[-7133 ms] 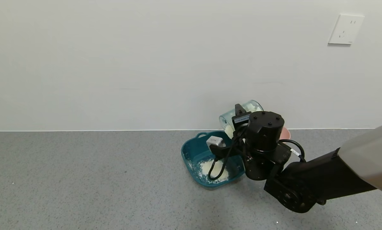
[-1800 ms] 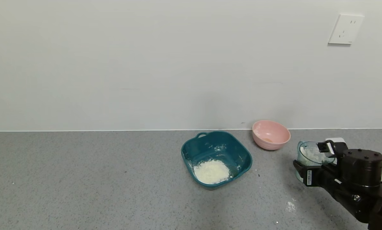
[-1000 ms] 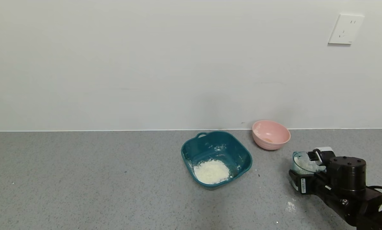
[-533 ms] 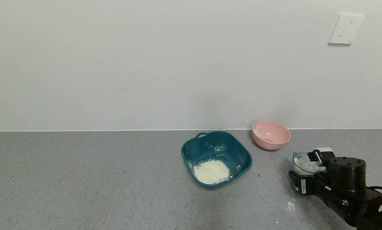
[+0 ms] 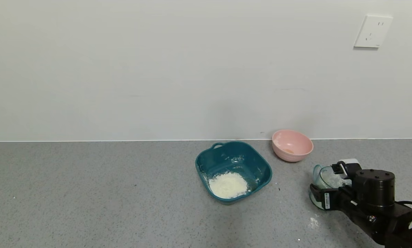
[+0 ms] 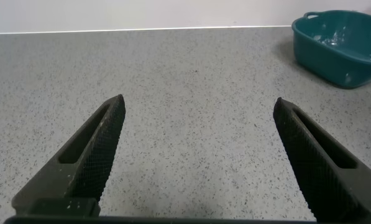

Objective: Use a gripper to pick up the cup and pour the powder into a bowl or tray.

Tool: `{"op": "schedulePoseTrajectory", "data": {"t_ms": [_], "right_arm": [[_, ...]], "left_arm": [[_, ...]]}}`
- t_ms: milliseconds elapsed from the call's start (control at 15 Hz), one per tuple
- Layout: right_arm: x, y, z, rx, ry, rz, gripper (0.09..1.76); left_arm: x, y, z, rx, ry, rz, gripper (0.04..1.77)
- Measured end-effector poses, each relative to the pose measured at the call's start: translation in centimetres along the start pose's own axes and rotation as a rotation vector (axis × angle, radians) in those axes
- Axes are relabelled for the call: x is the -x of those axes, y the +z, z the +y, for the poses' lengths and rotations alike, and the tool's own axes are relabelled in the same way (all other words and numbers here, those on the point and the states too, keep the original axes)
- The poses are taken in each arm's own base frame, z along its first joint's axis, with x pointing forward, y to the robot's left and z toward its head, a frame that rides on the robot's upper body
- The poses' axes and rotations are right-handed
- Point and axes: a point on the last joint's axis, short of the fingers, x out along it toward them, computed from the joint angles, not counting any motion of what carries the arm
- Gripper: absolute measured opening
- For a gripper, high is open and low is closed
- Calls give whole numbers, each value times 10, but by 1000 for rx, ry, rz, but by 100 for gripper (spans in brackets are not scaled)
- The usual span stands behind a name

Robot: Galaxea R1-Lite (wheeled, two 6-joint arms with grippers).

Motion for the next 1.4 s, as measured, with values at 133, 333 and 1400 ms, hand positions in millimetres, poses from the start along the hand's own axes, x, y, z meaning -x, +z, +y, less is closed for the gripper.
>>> {"op": "schedulePoseTrajectory", "data": {"t_ms": [133,333,1400], "right_arm": [[4,3,1,-4,5,-27,164],[14,7,-1,8,9,-50,166],[72,14,-20,-21,20,-140,170]], "left_arm": [[0,0,0,0,0,0,172],[0,0,0,0,0,0,172],[0,0,0,0,0,0,172]]}}
